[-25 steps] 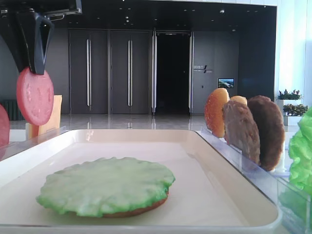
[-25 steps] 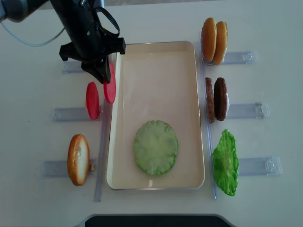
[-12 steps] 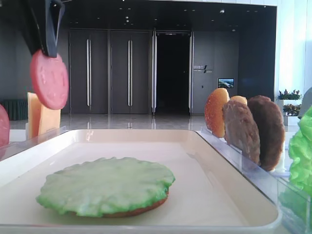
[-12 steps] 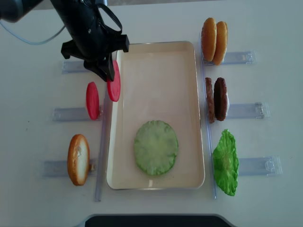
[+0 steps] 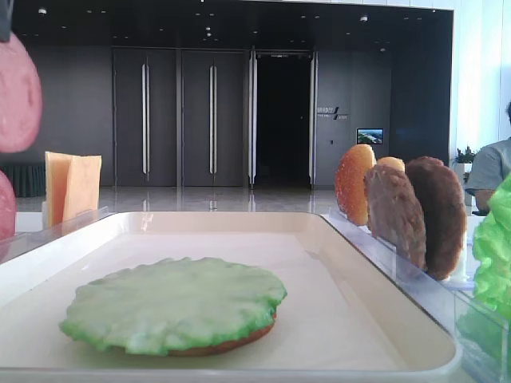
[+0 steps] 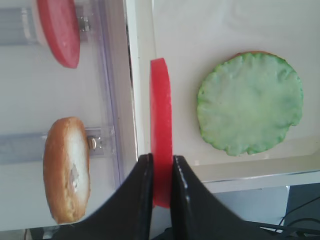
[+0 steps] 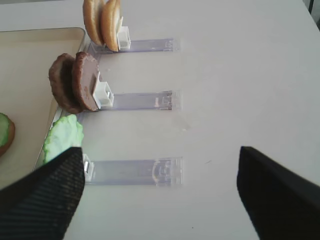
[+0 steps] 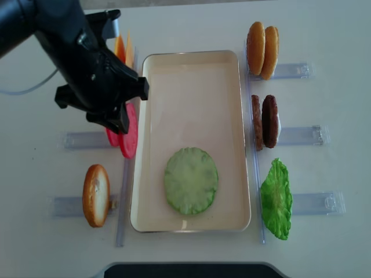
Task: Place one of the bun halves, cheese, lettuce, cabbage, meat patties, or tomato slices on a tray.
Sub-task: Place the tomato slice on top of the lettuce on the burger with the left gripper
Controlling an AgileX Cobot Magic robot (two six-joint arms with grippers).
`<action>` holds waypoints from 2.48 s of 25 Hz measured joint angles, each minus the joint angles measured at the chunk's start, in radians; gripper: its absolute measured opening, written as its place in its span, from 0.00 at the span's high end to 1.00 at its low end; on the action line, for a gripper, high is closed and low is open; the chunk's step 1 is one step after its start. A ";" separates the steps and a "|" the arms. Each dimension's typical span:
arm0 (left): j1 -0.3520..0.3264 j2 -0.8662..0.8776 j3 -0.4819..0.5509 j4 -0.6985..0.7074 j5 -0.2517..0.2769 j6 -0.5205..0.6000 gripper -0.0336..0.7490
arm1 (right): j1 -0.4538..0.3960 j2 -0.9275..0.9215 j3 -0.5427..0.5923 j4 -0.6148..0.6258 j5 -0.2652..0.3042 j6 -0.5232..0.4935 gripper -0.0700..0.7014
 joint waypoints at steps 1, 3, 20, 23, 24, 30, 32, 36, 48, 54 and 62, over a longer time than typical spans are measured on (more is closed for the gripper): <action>0.000 -0.035 0.015 0.000 0.000 -0.010 0.88 | 0.000 0.000 0.000 0.000 0.000 0.000 0.15; 0.000 -0.090 0.042 0.000 0.002 -0.027 0.88 | 0.000 0.000 0.000 0.000 0.000 0.000 0.15; 0.000 -0.154 0.140 0.011 0.006 -0.048 0.88 | 0.000 0.000 0.000 0.000 0.000 0.000 0.15; 0.000 -0.154 0.141 -0.079 -0.031 0.028 0.88 | 0.000 0.000 0.000 0.000 0.000 0.000 0.15; 0.000 -0.154 0.141 -0.123 -0.053 0.058 0.88 | 0.000 0.000 0.000 0.000 0.000 0.000 0.15; 0.000 -0.153 0.150 -0.374 -0.163 0.257 0.88 | 0.000 0.000 0.000 0.000 0.000 0.000 0.15; 0.000 -0.146 0.151 -0.430 -0.182 0.301 0.88 | 0.000 0.000 0.000 0.000 0.000 0.000 0.15; 0.000 -0.123 0.151 -0.527 -0.206 0.374 0.88 | 0.000 0.000 0.000 0.000 0.000 0.000 0.15; 0.000 -0.008 0.151 -0.571 -0.222 0.448 0.88 | 0.000 0.000 0.000 0.000 0.000 0.000 0.15; 0.000 0.109 0.151 -0.647 -0.264 0.575 0.88 | 0.000 0.000 0.000 0.000 0.000 0.000 0.15; 0.000 0.210 0.151 -0.726 -0.314 0.707 0.88 | 0.000 0.000 0.000 0.000 0.000 0.000 0.15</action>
